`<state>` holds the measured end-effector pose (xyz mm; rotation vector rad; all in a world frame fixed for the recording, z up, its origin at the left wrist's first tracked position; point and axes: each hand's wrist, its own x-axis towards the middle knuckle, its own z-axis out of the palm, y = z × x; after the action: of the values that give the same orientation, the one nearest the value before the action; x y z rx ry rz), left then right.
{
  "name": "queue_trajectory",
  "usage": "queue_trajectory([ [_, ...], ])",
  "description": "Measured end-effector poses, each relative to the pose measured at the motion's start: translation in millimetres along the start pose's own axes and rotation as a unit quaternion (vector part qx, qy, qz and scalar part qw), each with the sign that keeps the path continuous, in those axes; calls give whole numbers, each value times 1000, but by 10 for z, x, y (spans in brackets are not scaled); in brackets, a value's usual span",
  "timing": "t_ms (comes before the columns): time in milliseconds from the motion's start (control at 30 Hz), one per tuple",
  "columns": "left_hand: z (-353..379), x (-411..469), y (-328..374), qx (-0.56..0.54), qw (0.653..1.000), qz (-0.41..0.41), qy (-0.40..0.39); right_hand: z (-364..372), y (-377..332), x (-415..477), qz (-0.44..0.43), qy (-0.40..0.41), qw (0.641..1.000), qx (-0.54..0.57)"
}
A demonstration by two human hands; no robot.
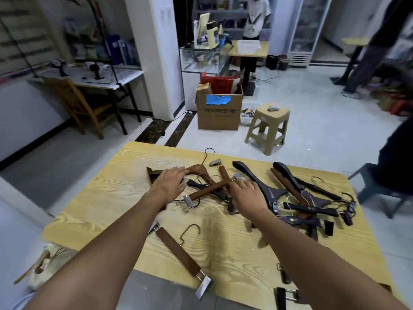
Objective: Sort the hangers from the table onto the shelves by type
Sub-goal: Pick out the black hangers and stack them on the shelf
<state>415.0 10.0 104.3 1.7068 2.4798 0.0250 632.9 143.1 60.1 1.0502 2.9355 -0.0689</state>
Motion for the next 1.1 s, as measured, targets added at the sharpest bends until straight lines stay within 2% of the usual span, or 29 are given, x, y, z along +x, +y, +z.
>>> queue_trajectory([
  [133, 143, 271, 222, -2, 1000, 16, -4, 122, 345, -100, 44, -19, 999, 8],
  [500, 454, 1249, 1152, 9, 997, 73, -36, 462, 1584, -54, 82, -78, 994, -1],
  [733, 896, 1959, 1874, 46, 985, 136, -92, 807, 2310, 106, 23, -147, 988, 47],
  [967, 1227, 2336, 2197, 92, 972, 162, -142, 968, 2539, 274, -68, -230, 969, 60],
  [1100, 1333, 2475, 2255, 124, 965, 163, -166, 1074, 2566, 262, -70, -226, 970, 55],
])
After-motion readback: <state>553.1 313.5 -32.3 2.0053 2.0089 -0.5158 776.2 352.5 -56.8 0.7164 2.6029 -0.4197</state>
